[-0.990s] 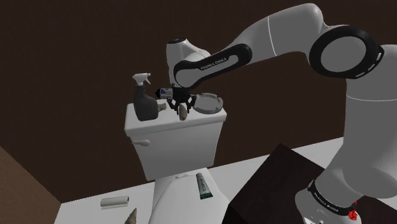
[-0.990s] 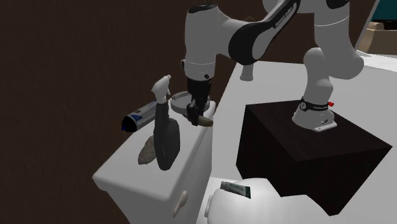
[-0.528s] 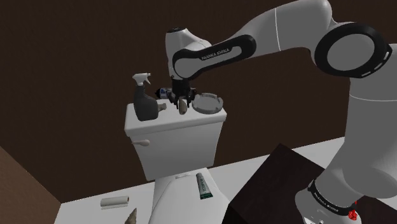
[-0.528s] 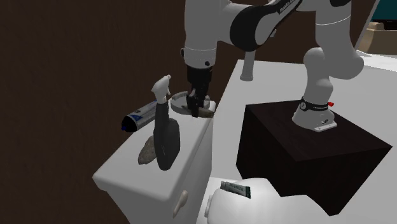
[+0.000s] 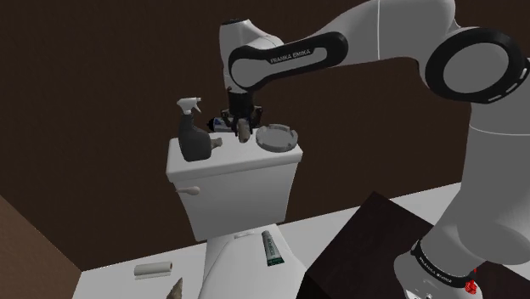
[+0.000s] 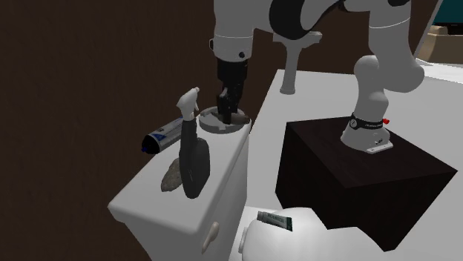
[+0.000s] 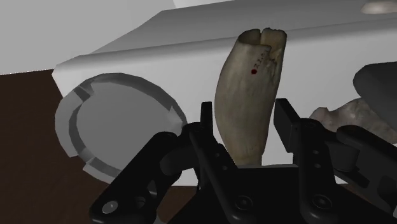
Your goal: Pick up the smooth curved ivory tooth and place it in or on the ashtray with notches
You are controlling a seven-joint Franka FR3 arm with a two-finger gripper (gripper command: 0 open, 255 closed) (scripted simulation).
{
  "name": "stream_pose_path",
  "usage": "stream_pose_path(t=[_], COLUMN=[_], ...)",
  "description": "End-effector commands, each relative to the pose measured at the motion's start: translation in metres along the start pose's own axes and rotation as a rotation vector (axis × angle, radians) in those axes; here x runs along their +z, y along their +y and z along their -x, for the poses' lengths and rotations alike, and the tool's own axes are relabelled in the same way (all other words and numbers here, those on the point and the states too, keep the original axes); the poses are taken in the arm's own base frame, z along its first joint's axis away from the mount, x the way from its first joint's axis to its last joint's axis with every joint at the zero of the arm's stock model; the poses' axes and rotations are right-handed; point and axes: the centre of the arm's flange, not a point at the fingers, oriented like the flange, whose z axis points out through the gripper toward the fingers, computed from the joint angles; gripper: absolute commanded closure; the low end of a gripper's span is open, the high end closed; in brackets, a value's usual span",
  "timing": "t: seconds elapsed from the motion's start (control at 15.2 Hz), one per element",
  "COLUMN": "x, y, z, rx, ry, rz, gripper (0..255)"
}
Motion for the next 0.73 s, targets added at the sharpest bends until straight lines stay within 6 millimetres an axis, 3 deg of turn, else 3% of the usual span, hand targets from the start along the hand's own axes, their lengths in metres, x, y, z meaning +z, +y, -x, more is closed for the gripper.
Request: stream_pose_path(t=[0.0, 0.66], x=[-0.003, 0.005], y=[0.012, 0.124], z=[-0.007, -0.075], rx=[0.000, 0.000], ry=[0.000, 0.000], rz=[0.000, 0.000], gripper=[255, 255])
